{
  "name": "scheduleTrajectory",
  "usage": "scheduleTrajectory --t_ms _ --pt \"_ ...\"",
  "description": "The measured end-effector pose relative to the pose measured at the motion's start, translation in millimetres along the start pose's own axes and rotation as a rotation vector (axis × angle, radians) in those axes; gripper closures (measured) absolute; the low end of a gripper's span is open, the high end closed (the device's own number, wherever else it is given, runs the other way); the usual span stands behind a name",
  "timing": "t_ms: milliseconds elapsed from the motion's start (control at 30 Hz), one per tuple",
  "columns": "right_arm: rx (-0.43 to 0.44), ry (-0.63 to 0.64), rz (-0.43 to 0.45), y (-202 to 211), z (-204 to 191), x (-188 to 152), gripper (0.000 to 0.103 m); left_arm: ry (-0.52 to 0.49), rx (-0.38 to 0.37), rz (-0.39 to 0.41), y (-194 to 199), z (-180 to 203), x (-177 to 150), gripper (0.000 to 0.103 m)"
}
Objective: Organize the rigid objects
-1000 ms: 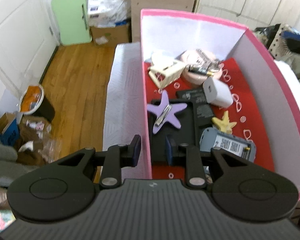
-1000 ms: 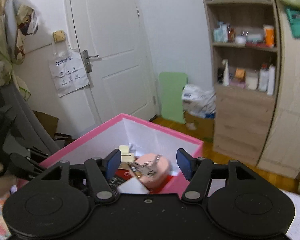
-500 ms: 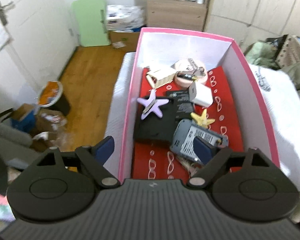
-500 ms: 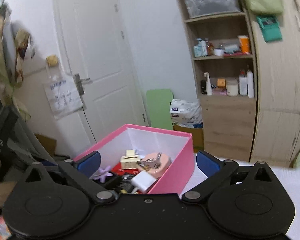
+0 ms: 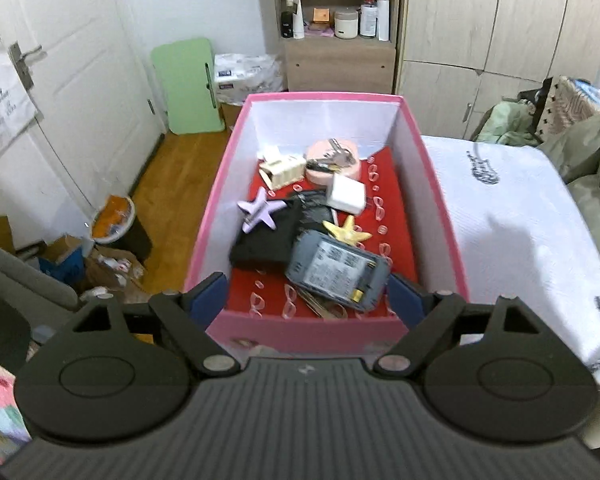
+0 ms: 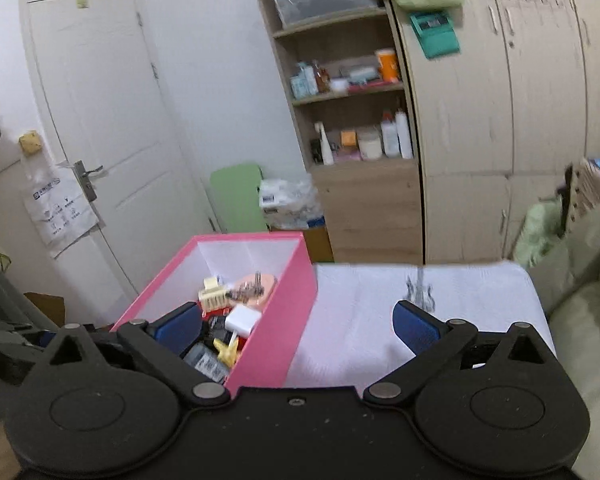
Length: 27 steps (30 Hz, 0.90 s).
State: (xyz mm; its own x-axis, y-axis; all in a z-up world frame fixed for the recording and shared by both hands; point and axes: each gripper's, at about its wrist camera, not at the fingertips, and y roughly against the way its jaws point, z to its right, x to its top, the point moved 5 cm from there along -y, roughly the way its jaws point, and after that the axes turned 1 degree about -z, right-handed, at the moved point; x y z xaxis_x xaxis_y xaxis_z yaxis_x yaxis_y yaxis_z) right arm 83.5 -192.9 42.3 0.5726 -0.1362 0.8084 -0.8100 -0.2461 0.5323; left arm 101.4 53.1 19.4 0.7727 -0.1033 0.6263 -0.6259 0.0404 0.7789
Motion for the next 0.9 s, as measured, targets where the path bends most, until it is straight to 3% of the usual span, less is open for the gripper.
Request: scheduleTrajectory --t_ms 100,367,533,733,900 --pt "-0.022 -0.051 -0.021 12.3 6.0 -3.0 0.000 0.026 -0.031 -0.011 6.4 2.2 -4.1 0.016" --pt "-0.075 -0.010 -0.060 22.0 5.1 -15.0 0.000 0.043 -0.053 -0.010 12.8 11.6 -10.8 0.016" --pt "-0.174 -0.006 -0.038 22.6 9.4 -20.5 0.000 0.040 -0.059 -0.029 13.6 24.5 -22.4 0.016" --pt "-0.183 0.042 -0.069 28.5 19.7 -21.9 0.000 0.029 -0.065 -0.018 22.6 41.0 -29.1 0.016" --pt "-0.220 0.010 -0.118 27.8 29.8 -27.1 0.000 0.021 -0.058 -0.015 24.4 47.9 -30.6 0.016"
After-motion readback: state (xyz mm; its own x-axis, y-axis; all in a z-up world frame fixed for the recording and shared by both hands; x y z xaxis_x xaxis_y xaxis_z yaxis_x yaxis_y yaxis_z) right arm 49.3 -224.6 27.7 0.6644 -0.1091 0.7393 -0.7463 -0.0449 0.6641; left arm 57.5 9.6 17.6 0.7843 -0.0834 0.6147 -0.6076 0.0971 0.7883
